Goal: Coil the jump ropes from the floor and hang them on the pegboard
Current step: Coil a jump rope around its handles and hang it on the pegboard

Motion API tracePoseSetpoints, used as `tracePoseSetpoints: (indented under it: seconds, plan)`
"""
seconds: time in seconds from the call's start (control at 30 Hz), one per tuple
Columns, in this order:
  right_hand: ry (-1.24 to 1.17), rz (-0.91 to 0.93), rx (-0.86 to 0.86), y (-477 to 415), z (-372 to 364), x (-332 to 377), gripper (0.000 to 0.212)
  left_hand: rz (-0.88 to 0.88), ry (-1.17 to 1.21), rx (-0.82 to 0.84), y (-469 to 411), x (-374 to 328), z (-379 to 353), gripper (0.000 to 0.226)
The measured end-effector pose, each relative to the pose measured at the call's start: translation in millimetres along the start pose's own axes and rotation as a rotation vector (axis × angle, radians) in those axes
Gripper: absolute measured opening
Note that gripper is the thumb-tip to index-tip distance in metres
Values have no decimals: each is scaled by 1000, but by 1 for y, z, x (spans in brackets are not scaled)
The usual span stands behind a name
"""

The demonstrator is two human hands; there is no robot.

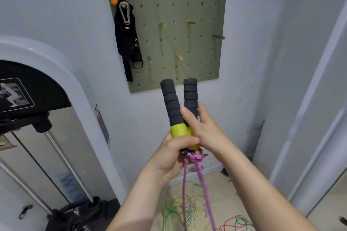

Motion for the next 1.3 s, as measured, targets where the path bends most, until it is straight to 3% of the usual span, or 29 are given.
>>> tracePoseSetpoints:
  seconds: [0.07,0.13,0.17,0.2,0.27,0.3,0.37,0.43,0.47,0.5,0.57,0.6,0.67,0.73,0.8,0.9,1.0,1.1,1.2,1.3]
  plan:
    - [29,113,-222,7,23,15,83,-40,-389,-45,-1,-16,12,28]
    - [137,399,-440,25,52,54,80,-72,-1089,-139,0,-36,28,39]
    - [259,532,-458,34,58,78,77,-80,-1445,-156,2,-44,32,52]
    - [432,608,-381,38,56,98,75,-101,-1721,-160,4,-50,34,62]
    - [859,518,-5,28,30,98,73,-224,-1936,-138,7,-58,28,68]
    - [1030,398,223,22,15,80,72,-279,-1958,-134,8,-61,24,67]
    - [1080,155,580,20,-4,36,89,-403,-2034,-123,13,-68,13,63]
    - [867,63,650,17,-12,10,109,-442,-2073,-111,16,-71,12,63]
    - [746,75,615,15,-14,4,101,-451,-2027,-116,17,-74,14,65]
    - [636,95,561,14,-15,1,81,-481,-1937,-122,19,-78,17,67]
    - [417,93,479,16,-20,-3,38,-561,-1695,-139,23,-88,19,75]
    - [273,59,486,20,-24,-5,31,-583,-1517,-170,25,-96,22,78]
    - [-93,-52,597,31,-35,-11,33,-501,-1005,-228,28,-106,37,77]
    - [-390,-151,750,42,-43,-14,51,-353,-533,-195,28,-102,51,67]
    - [-592,-212,876,49,-49,-16,54,-254,-360,-169,29,-94,58,54]
    - [-749,-265,964,51,-55,-19,54,-236,-521,-274,33,-94,66,41]
    - [-762,-282,939,50,-57,-22,58,-238,-656,-314,38,-101,63,25]
    - [-800,-275,858,49,-61,-19,60,-426,-990,-404,41,-109,59,19]
    - [-921,-278,778,52,-72,-5,50,-695,-1407,-503,48,-101,46,33]
    - [-883,-304,612,51,-83,-3,41,-554,-1632,-478,40,-74,48,62]
Point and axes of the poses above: each hand's wrist, its own y-axis away from the middle knuckle, its own z-axis out of the back of the hand, x = y × z, the point moved 7 cm from there along -y, towards the middle knuckle, and after that the axes turned 5 degrees about y, right-handed, at the moved point
